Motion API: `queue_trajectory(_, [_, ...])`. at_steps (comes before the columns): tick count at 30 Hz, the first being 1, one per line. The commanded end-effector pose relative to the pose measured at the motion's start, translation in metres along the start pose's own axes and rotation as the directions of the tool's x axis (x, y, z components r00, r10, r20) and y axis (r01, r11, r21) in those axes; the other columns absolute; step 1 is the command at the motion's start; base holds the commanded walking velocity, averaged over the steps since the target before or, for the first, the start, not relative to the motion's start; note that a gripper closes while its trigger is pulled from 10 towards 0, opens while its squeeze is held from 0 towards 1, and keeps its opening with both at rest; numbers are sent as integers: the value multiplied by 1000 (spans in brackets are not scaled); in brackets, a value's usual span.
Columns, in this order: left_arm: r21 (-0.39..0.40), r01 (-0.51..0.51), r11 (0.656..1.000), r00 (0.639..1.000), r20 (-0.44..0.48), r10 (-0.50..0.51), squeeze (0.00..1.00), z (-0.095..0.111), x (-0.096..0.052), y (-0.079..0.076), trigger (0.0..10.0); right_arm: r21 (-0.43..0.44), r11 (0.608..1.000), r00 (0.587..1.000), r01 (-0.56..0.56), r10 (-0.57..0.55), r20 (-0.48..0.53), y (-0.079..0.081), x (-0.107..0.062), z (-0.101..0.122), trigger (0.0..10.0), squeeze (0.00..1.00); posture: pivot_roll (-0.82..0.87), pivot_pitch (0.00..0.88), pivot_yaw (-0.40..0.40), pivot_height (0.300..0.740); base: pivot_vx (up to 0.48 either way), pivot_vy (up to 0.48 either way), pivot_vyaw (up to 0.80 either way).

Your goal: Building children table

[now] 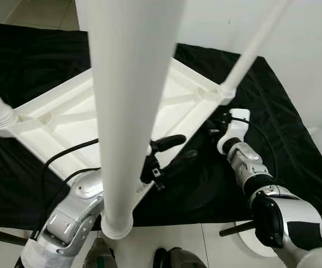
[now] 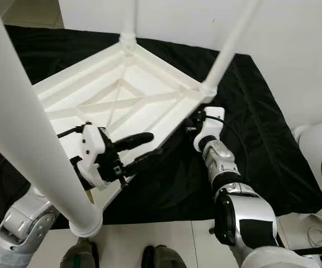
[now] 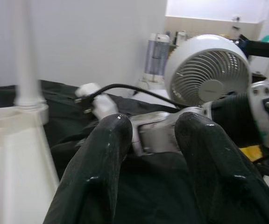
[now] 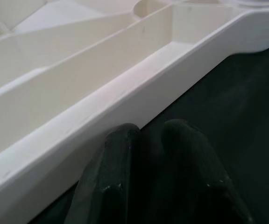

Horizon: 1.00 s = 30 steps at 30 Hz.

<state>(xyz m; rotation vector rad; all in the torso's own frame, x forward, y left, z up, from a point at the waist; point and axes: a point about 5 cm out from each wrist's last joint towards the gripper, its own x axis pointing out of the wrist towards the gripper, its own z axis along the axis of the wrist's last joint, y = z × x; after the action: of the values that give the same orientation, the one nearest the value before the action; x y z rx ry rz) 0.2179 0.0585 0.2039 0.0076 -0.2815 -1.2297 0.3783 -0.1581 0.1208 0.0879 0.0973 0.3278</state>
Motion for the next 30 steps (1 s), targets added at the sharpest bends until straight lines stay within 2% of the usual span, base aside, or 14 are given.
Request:
queue_trajectory(1, [-19,61,998,998,22,-60,0,4,8,-11,10000,-23,995,994,-100,98,-52,19,6,-5,10000,0,175,172,-100,740,0,0,0])
queue_trajectory(14, [-53,73,996,997,45,-70,0,10,23,-21,10000,-109,973,979,-203,198,-47,49,25,18,10000,0,153,187,-68,740,0,0,0])
queue_trajectory(21, [-39,79,996,996,52,-76,0,14,30,-19,10000,-111,968,974,-226,228,3,59,31,32,10000,0,146,184,-49,740,0,0,0])
queue_trajectory(24, [-31,89,996,994,63,-87,0,16,36,-18,10000,-124,952,959,-279,283,10,68,32,33,10000,0,139,179,-33,740,0,0,0])
queue_trajectory(28, [-34,103,994,992,71,-100,0,18,39,-18,10000,-144,940,949,-311,314,1,72,32,32,10000,0,126,175,-23,740,0,0,0])
queue_trajectory(30, [-27,123,992,990,73,-121,0,17,44,-18,10000,-177,945,959,-274,281,17,66,30,32,10000,0,114,164,-12,740,0,0,0])
